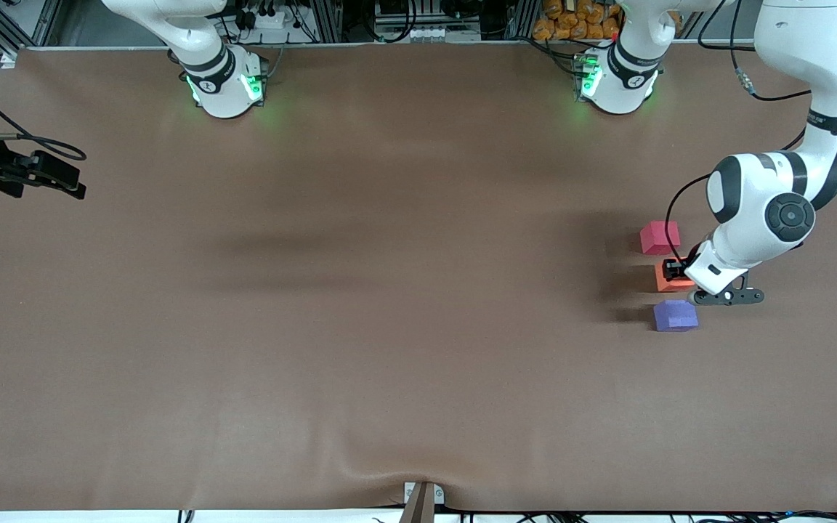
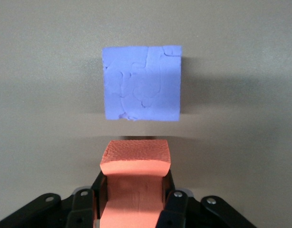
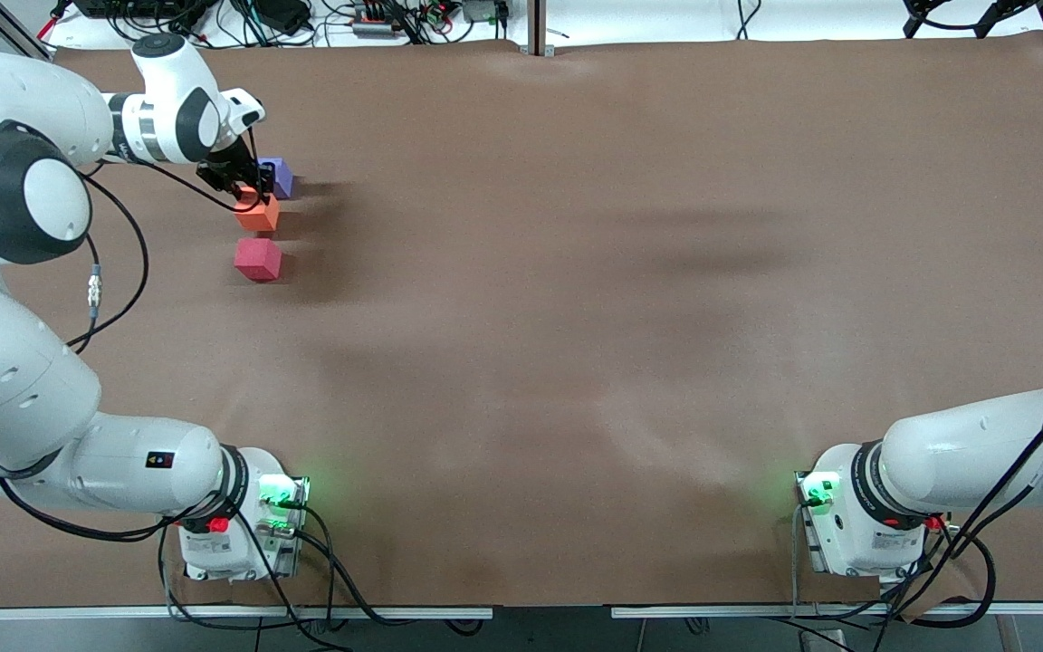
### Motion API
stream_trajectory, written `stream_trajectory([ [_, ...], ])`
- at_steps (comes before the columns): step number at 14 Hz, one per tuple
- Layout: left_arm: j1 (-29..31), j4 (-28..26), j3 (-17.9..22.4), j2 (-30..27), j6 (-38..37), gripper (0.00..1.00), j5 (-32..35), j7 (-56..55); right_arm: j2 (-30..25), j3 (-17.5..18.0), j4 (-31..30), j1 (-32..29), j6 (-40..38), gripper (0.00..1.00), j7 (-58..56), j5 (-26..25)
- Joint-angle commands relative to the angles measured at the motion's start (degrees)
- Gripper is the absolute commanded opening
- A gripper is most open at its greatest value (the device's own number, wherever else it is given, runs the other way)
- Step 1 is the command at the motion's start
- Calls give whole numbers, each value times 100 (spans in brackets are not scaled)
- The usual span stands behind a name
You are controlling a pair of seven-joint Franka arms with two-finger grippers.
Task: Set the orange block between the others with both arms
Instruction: 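Lower the orange cube between the pink and purple cubes with the left gripper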
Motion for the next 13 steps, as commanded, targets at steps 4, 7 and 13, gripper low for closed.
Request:
stream_trajectory([
  [4,98,-27,-115,51,208,36,42,91,-26,70,-21,-63,-10,100,14,-3],
  [7,106,-18,-142,139,286,37,33,91,-35,70,-21,-45,-36,100,14,-3],
  [13,106,-9,-142,174,348,68,24,134,-26,70,-12,-54,-1,100,32,-3],
])
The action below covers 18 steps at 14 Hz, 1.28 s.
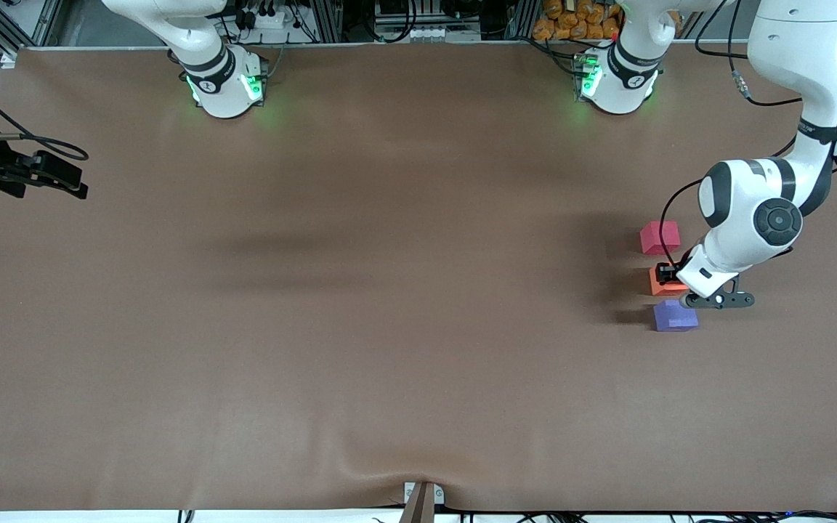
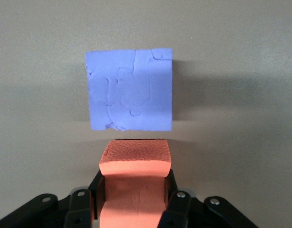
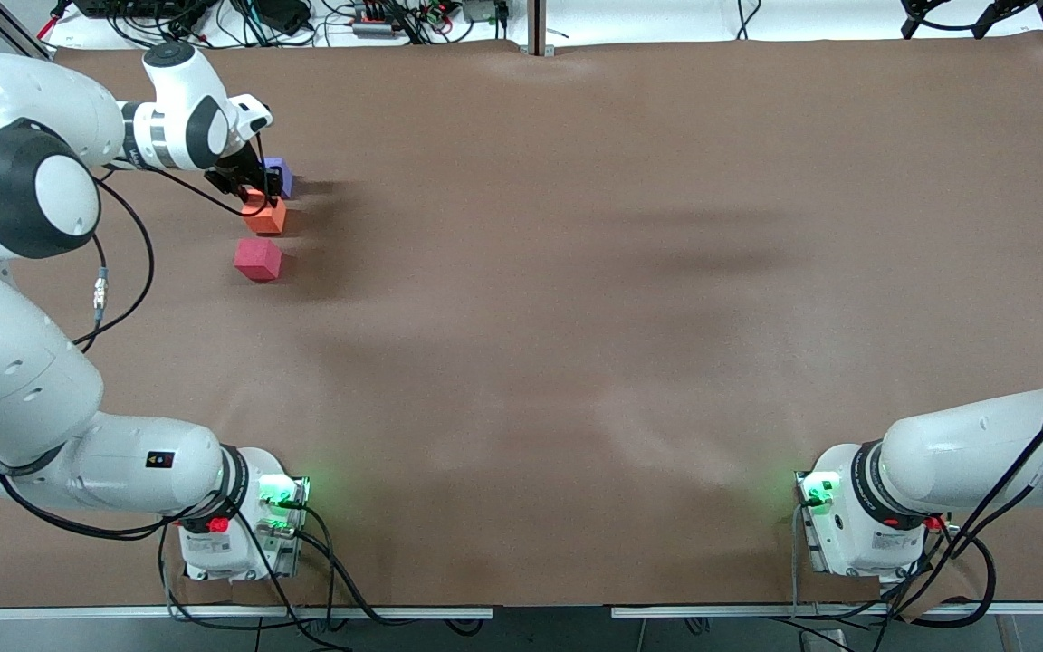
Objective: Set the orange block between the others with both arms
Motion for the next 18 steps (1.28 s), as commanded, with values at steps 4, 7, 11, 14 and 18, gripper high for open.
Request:
stream_trajectory([
  [4,76,62,-72,-89,43,100,24,112,53,50,-17,-80,43,100,32,-3],
  [7,84,280,-72,-230,-254,100,24,121,211,58,-17,-80,52,100,32,23],
  [11,67,1255,-72,-283,-1396,100,24,121,369,50,1,-107,70,100,23,225],
  [14,58,1801,-63,-283,-1776,100,42,121,492,50,1,-107,70,100,23,260],
  [18,58,2328,-54,-283,-1864,100,42,174,607,50,1,-98,131,100,23,269],
])
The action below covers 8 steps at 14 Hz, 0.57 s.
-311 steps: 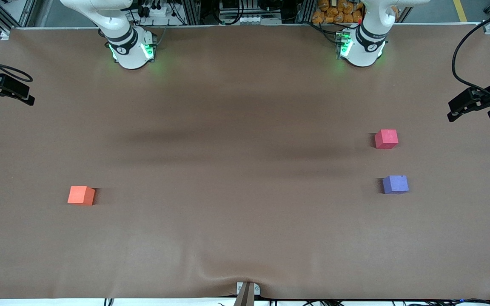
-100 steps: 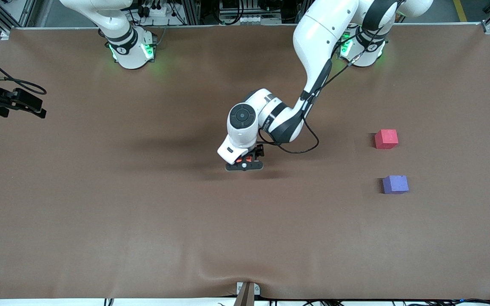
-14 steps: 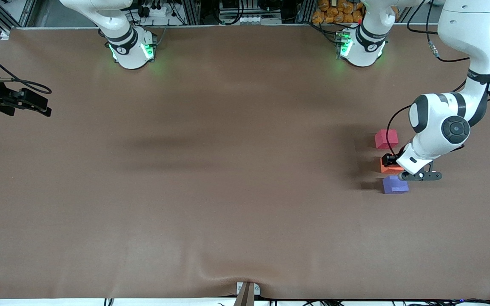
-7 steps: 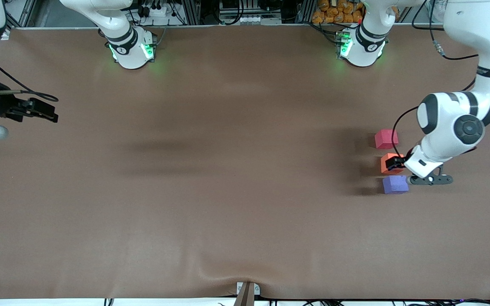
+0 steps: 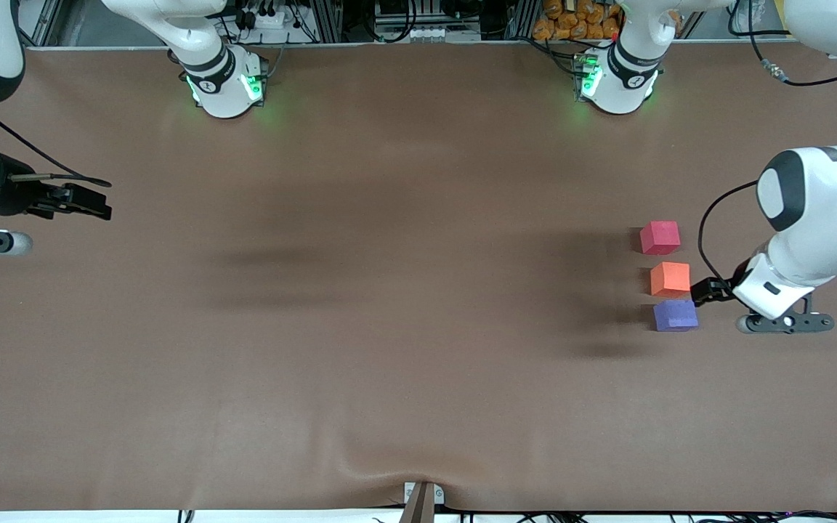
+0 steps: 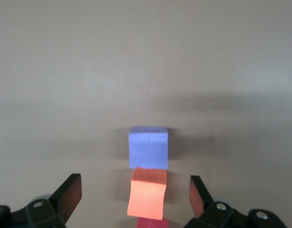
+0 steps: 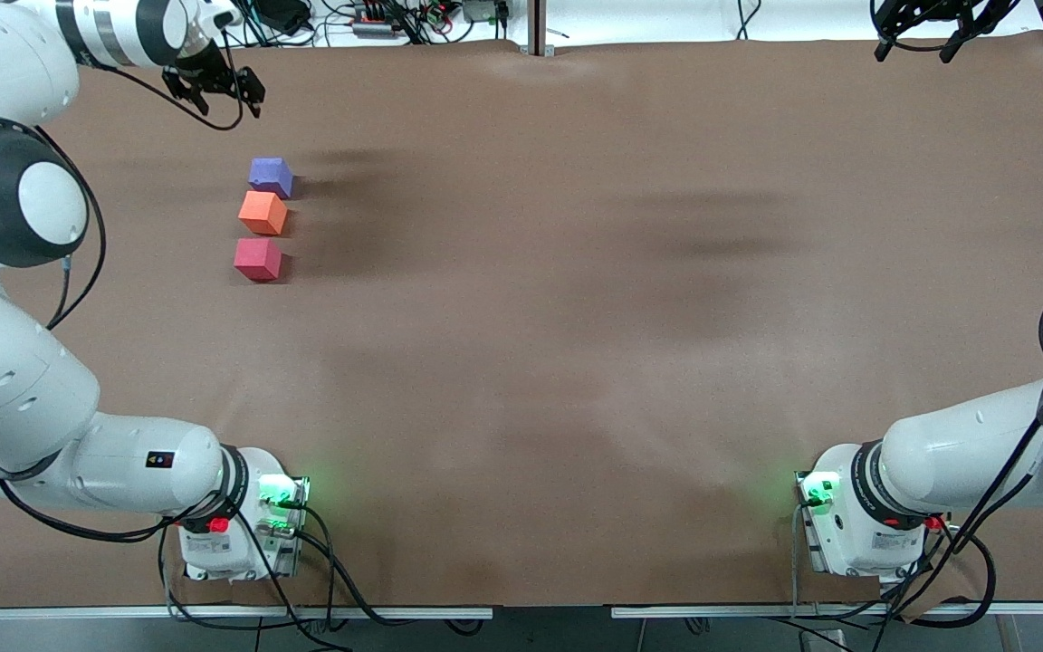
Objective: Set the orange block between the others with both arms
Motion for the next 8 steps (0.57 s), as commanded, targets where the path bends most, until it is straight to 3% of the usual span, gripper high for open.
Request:
stream_trajectory([
  [1,74,470,-40,14,-308,100,42,114,63,58,22,-89,73,100,23,129],
  [5,83,1367,-40,14,-1248,100,59,123,63,66,40,-89,82,100,23,129],
  [8,92,1412,-66,-240,-1583,100,59,132,54,66,66,-98,91,100,23,129],
])
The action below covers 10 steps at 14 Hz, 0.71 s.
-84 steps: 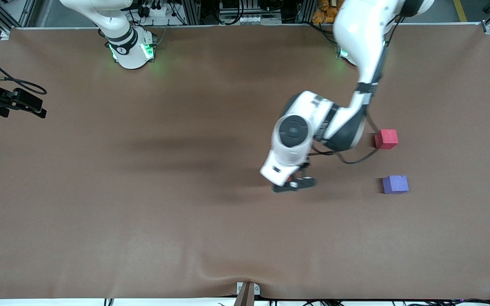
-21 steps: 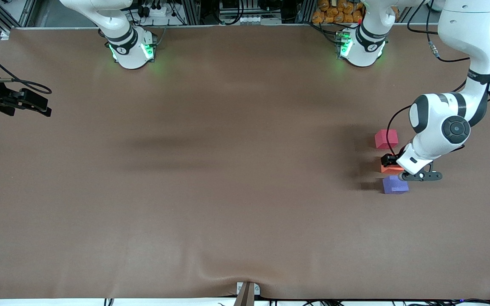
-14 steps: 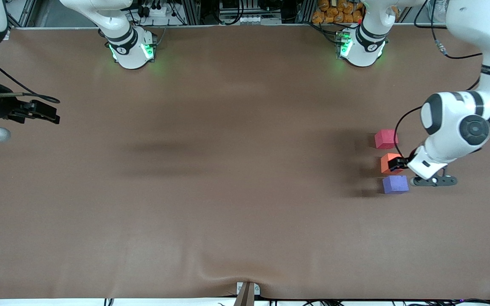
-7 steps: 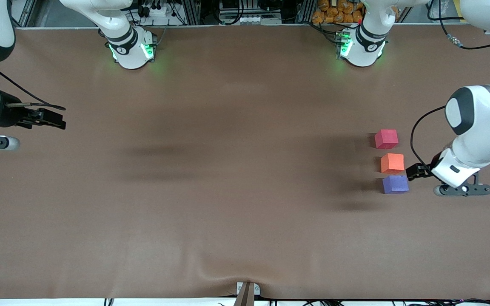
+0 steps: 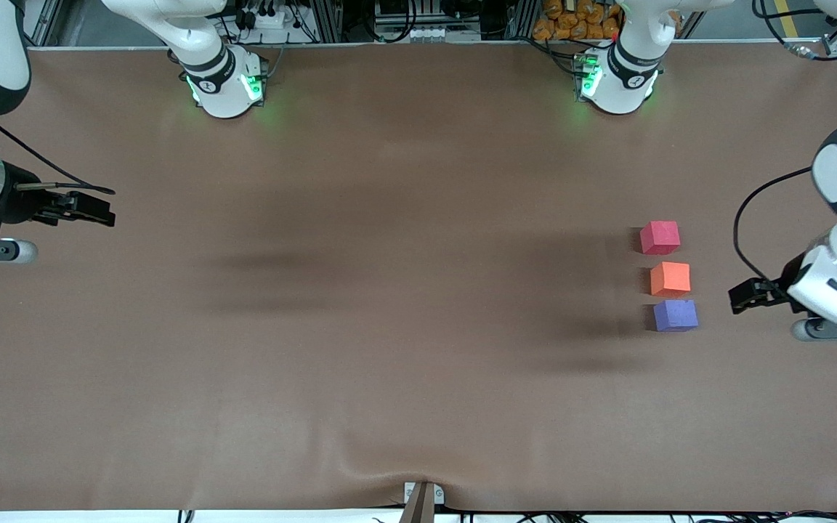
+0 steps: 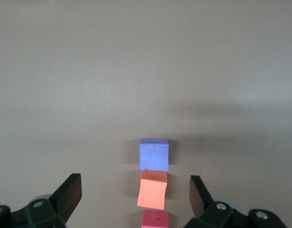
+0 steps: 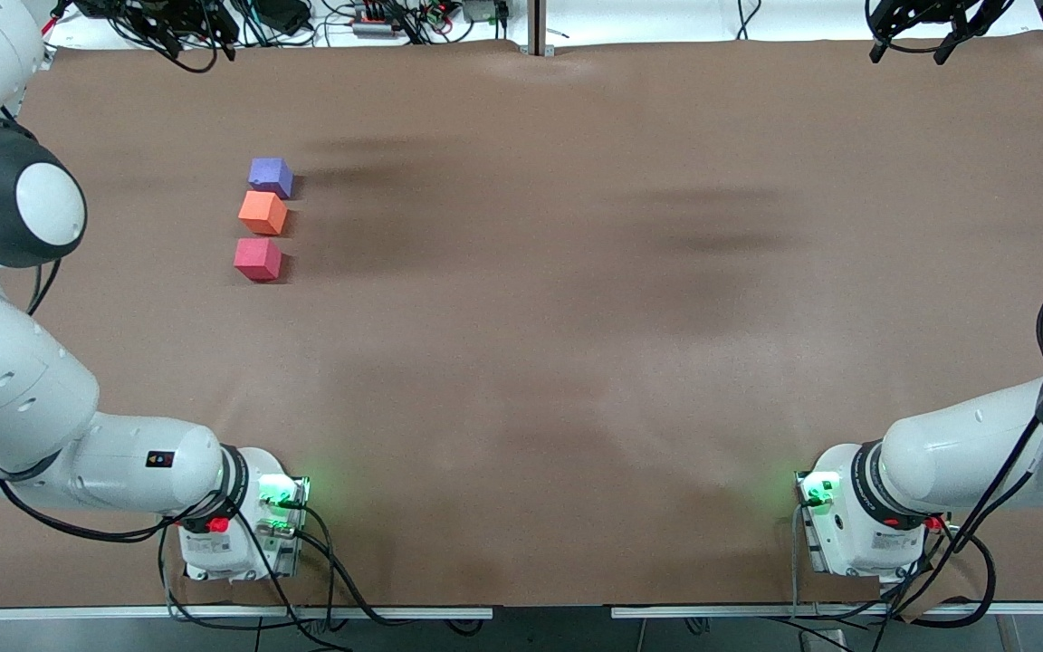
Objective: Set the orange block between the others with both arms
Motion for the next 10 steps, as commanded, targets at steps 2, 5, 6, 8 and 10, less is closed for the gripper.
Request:
stream_trajectory([
  [2,70,131,-67,-401,-478,100,42,120,-22,66,58,-98,-7,100,14,107],
  [5,175,595,-260,-516,-1179,100,33,120,-22,66,58,-98,-7,100,14,116],
  [6,210,780,-304,-542,-1409,100,33,120,-22,57,58,-98,-7,100,14,116],
  [8,237,835,-383,-770,-1595,100,24,120,-40,48,58,-98,-7,100,-64,107],
  [10,246,852,-375,-1007,-1805,100,-115,120,-66,39,23,-159,-7,100,-214,98],
])
